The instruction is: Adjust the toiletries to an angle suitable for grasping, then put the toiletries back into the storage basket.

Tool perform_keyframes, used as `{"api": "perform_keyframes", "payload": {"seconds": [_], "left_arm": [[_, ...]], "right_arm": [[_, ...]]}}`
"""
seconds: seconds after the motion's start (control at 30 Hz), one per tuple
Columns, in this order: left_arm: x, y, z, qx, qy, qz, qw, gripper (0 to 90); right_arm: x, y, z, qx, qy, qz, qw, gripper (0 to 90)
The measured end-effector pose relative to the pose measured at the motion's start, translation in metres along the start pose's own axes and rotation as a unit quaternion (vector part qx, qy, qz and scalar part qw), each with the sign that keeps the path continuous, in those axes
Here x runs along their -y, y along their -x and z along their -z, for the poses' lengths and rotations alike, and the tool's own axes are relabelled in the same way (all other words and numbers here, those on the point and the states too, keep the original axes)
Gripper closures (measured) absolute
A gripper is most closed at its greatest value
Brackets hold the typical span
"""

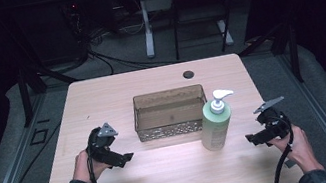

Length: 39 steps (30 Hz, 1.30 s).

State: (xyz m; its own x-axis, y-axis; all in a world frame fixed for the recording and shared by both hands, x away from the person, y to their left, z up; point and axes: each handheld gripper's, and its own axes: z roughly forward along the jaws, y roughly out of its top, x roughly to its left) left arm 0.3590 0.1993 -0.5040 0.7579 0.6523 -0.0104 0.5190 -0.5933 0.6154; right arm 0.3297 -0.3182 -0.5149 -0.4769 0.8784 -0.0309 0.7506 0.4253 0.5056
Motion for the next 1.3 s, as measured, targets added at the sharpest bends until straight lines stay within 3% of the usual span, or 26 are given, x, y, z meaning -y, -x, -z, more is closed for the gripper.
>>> {"api": "perform_keyframes", "payload": {"seconds": [0.7, 1.03, 1.3], "left_arm": [[0.002, -0.005, -0.003, -0.004, -0.014, 0.007, 0.9999, 0.0], [0.005, -0.007, -0.003, -0.004, -0.012, 0.011, 0.9999, 0.0], [0.006, -0.007, -0.003, -0.004, -0.016, 0.013, 0.9998, 0.0]], "right_arm": [[-0.001, -0.003, -0.001, -0.007, -0.010, 0.011, 0.9999, 7.2], [-0.005, -0.005, 0.005, -0.008, -0.007, 0.029, 0.9995, 6.3], [-0.011, -0.009, 0.009, -0.018, -0.008, 0.041, 0.9990, 0.0]]}}
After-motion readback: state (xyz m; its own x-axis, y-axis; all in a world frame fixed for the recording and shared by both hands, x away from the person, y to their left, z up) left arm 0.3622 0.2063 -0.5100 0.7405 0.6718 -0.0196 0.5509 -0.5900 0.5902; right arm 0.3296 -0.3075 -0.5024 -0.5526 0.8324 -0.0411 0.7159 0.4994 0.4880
